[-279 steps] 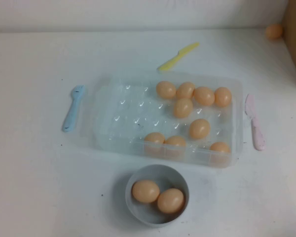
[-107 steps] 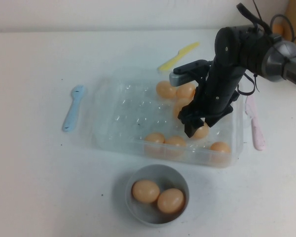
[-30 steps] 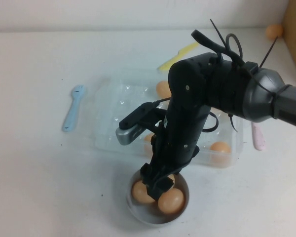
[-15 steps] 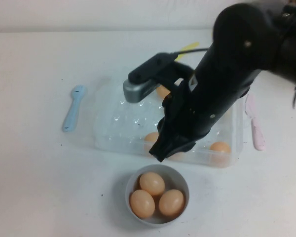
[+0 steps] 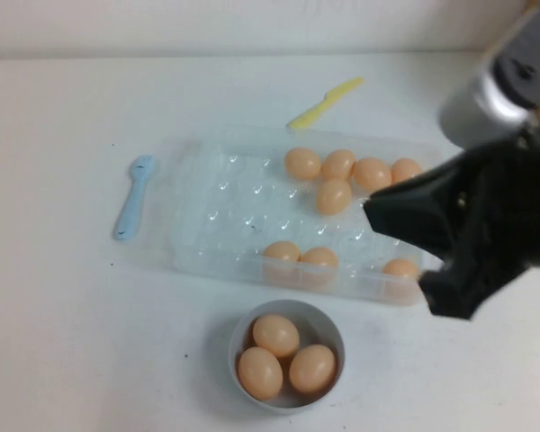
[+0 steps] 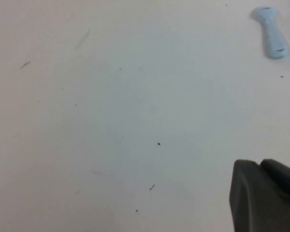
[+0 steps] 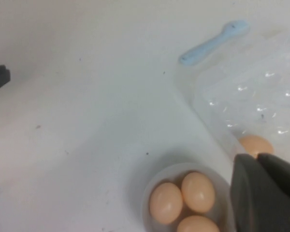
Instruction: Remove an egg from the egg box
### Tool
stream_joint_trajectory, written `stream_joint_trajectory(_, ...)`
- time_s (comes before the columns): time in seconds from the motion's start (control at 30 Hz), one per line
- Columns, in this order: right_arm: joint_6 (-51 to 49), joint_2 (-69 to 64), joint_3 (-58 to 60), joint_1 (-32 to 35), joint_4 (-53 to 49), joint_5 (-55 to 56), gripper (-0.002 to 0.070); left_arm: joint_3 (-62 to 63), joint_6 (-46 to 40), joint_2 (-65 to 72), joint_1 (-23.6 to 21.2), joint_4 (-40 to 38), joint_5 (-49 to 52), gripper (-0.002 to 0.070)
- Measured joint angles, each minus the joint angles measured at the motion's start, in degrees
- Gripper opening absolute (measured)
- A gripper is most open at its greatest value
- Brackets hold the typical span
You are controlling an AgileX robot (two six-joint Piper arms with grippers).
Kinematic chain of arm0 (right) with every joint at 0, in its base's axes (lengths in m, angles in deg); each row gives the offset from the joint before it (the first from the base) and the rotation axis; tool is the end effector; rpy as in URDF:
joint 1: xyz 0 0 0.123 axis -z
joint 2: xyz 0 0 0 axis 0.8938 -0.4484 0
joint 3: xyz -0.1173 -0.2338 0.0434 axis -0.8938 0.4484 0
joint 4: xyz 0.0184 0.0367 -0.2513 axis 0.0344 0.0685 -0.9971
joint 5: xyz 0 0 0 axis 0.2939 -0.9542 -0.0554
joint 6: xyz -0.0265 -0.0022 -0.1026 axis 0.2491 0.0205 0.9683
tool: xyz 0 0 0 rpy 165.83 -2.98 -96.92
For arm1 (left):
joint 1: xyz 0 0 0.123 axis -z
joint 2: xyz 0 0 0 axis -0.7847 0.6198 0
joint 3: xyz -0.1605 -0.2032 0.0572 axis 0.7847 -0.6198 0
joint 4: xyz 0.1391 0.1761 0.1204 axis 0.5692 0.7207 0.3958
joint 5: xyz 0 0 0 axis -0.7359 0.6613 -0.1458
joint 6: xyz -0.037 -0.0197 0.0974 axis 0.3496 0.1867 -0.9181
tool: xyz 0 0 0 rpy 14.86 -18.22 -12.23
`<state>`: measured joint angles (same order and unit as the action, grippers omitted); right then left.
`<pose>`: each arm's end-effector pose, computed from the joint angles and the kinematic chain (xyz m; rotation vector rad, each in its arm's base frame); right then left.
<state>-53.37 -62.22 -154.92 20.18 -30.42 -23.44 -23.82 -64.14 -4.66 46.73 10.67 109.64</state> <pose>0.1719 0.1873 0.3715 -0.9004 2.0009 0.6298 0.0896 0.0088 0.1676 0.0111 1.8731 0.1418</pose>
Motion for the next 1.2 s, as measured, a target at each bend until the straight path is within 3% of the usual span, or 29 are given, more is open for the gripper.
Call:
stream_joint_trajectory(0.27,0.25,14.14,18.95,0.0,-0.46,13.37,-0.0016,0.0,0.0,0.0,0.0,0.0,0.0,-0.0004)
stream_joint_trajectory(0.6,0.97,16.75,21.11,0.11,-2.94,11.02,-0.0017,0.0,0.0,0.0,0.0,0.0,0.0,-0.0004)
stream_joint_trajectory(0.77,1.07,16.75,21.86,0.11,-8.87,17.59,-0.0016,0.0,0.0,0.0,0.0,0.0,0.0,-0.0004)
stream_joint_trajectory(1.2,1.34,19.98,35.79,0.82,-10.78,38.96,-0.0017,0.0,0.0,0.0,0.0,0.0,0.0,-0.0004)
